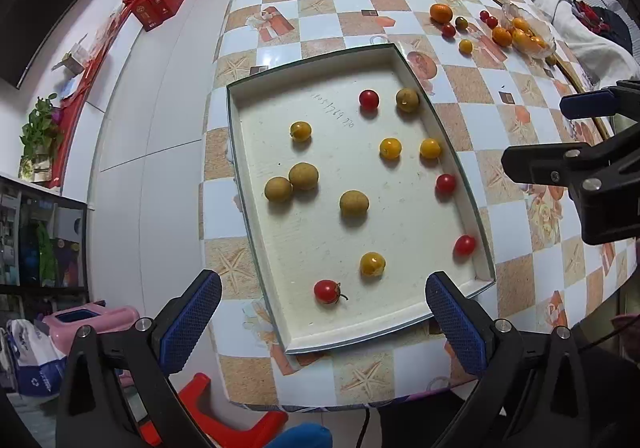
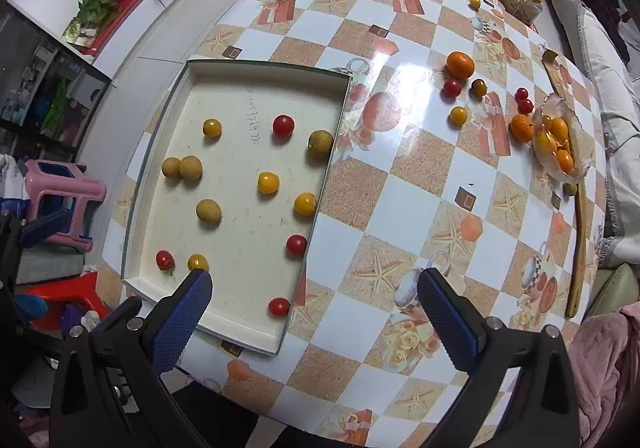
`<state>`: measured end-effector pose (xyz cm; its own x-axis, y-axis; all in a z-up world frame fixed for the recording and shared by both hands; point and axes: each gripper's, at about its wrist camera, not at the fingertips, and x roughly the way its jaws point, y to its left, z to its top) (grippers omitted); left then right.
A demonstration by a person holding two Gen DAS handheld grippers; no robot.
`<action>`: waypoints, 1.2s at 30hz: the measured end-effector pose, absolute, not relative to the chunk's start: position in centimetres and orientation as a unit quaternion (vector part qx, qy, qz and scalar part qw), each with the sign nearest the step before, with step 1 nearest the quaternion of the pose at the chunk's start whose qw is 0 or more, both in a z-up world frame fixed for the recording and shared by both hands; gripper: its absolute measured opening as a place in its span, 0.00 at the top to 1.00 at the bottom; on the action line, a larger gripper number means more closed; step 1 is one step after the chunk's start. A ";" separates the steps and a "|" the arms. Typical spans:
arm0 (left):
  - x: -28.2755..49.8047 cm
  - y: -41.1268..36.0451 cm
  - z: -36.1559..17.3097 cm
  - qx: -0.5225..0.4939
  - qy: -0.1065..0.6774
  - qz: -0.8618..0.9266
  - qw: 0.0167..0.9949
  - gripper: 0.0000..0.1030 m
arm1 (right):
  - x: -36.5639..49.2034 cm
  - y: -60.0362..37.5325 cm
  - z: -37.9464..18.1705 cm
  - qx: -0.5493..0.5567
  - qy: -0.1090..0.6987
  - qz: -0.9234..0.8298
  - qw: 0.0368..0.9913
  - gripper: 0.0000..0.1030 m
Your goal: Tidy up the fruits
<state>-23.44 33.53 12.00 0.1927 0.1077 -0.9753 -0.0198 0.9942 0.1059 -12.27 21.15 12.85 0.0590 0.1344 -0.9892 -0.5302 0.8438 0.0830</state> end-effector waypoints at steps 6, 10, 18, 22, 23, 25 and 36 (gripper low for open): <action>-23.4 33.6 12.4 0.045 0.631 0.038 0.773 0.00 | -12.6 21.3 13.1 -0.156 0.643 0.235 0.712 0.00; -23.4 33.6 12.6 0.048 0.630 0.037 0.774 0.00 | -12.7 21.7 13.4 -0.159 0.642 0.236 0.712 0.00; -23.5 33.3 12.5 0.055 0.633 0.033 0.771 0.00 | -13.1 22.0 13.1 -0.167 0.643 0.240 0.708 0.00; -23.7 33.1 12.4 0.058 0.634 0.030 0.770 0.00 | -13.3 22.1 13.0 -0.168 0.643 0.243 0.707 0.00; -23.7 33.1 12.4 0.058 0.635 0.030 0.770 0.00 | -13.3 22.1 13.0 -0.168 0.643 0.244 0.706 0.00; -23.7 33.0 12.3 0.058 0.636 0.029 0.769 0.00 | -13.4 22.2 13.0 -0.169 0.643 0.244 0.706 0.00; -23.9 32.6 12.0 0.059 0.642 0.026 0.764 0.00 | -14.1 22.2 12.6 -0.171 0.644 0.249 0.703 0.00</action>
